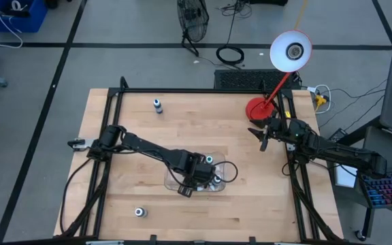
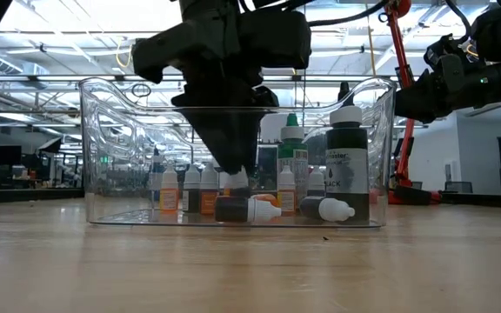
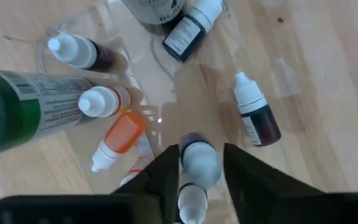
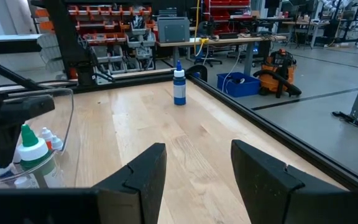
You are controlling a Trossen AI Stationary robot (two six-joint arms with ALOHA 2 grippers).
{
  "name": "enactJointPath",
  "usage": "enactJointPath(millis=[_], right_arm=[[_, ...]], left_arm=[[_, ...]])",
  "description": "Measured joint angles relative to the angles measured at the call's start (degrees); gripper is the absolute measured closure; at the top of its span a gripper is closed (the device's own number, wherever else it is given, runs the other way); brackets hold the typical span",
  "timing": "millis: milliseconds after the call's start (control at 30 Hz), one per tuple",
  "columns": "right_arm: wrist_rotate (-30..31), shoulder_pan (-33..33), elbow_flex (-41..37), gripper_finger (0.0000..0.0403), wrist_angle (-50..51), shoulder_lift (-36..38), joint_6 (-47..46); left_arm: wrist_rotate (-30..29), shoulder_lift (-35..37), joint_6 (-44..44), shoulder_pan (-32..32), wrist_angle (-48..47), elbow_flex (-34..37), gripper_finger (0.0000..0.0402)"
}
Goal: Pick & Place food coloring
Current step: Put the small blue food coloring bottle into the transparent bin, then put the large blue food coloring bottle into the transparent bin
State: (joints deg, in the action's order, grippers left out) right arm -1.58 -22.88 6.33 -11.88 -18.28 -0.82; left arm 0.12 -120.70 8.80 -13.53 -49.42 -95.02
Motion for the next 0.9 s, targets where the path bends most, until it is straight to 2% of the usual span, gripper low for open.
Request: enactJointPath(millis=[167, 333, 467, 567, 700, 800, 900], right_arm=[[0.02, -0.02, 0.0, 0.0232, 0.0, 0.0, -0.02], [0.01, 0.0, 0.0, 0.0232, 0.0, -0.01, -0.02], [0.0, 0.0, 0.0, 0.0232, 0.02, 0.0, -0.02], [0.02, -0.01, 0.0, 0.0232, 0.0, 0.0, 0.0], [0.01, -0.02, 0.0, 0.0232, 0.11, -0.01, 0.0], [0.0, -0.02, 0.0, 0.0232, 0.11, 0.0, -0.01], [0.0, -0.02, 0.0, 0.0232, 0.11, 0.0, -0.02]], left_arm=[[-0.02, 0.02, -0.36, -0.06, 0.41, 0.0, 0.023], [-0.16, 0.47, -0.57, -0.06, 0.72, -0.15, 0.0213], [-0.63, 4.03, -2.62, 0.21, -6.29, -3.64, 0.0211], [-0.78, 9.75, -5.09, 0.82, -10.39, -3.97, 0.0215], [-5.29, 20.66, -6.41, 2.89, -11.97, 0.24, 0.0225], [-11.97, 29.86, -9.82, 7.12, -10.09, 6.31, 0.0232], [-16.36, 36.7, -14.5, 14.31, -9.85, 12.49, 0.0237]])
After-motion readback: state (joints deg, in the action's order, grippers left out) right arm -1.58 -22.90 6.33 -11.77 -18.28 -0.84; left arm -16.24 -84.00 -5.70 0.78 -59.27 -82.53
